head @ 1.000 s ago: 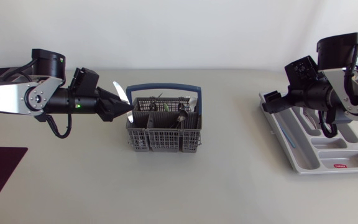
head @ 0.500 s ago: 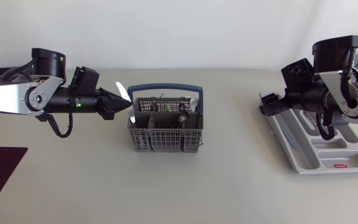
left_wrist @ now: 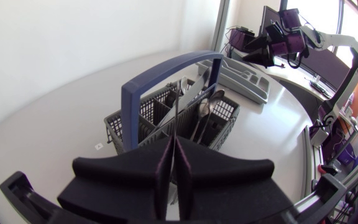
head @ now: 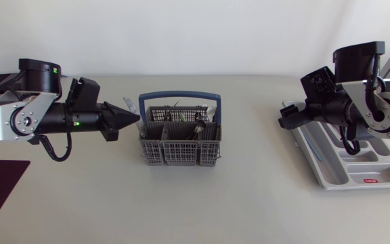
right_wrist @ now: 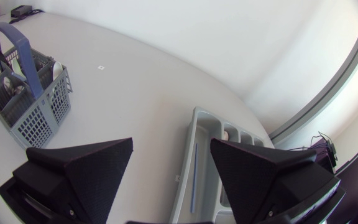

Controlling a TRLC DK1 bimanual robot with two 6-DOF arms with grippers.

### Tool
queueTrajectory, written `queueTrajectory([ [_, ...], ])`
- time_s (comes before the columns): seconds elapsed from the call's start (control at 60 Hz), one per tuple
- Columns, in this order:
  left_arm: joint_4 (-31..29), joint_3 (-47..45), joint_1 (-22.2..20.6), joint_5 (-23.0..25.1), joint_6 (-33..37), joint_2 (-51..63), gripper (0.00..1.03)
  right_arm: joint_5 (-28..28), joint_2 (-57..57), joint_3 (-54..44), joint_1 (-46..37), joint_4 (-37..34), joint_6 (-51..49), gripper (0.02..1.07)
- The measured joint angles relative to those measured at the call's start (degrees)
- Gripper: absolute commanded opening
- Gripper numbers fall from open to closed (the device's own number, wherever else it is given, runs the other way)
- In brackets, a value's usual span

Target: Sort the cutlery from the basket into the organizer compartments.

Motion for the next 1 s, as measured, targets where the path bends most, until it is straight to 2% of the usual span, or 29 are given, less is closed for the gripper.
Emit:
queueTrajectory([
  [0.283, -0.2, -0.3, -1.7, 0.0, -3.3, -7.9, 0.04, 0.5, -4.3, -0.2, 5.2, -1.9, 0.2, 0.92],
  [0.5, -4.4, 4.3, -2.8, 0.1, -10.2, -13.4, 0.04, -0.5, -10.1, 0.4, 15.3, -7.4, 1.0, 0.92],
  [0.667, -7.6, 9.0, -3.3, 1.3, -14.8, -17.2, 0.04, -6.6, -12.3, 3.6, 20.9, -11.4, 2.7, 0.92],
  [0.717, -9.1, 10.5, -3.7, 1.8, -16.0, -18.9, 0.04, -10.7, -13.1, 5.4, 22.5, -12.7, 3.5, 0.92],
  [1.0, -12.5, 12.6, -7.0, 8.2, -20.2, -18.3, 0.04, -26.4, -13.6, 7.0, 22.8, -15.1, 4.7, 0.92],
])
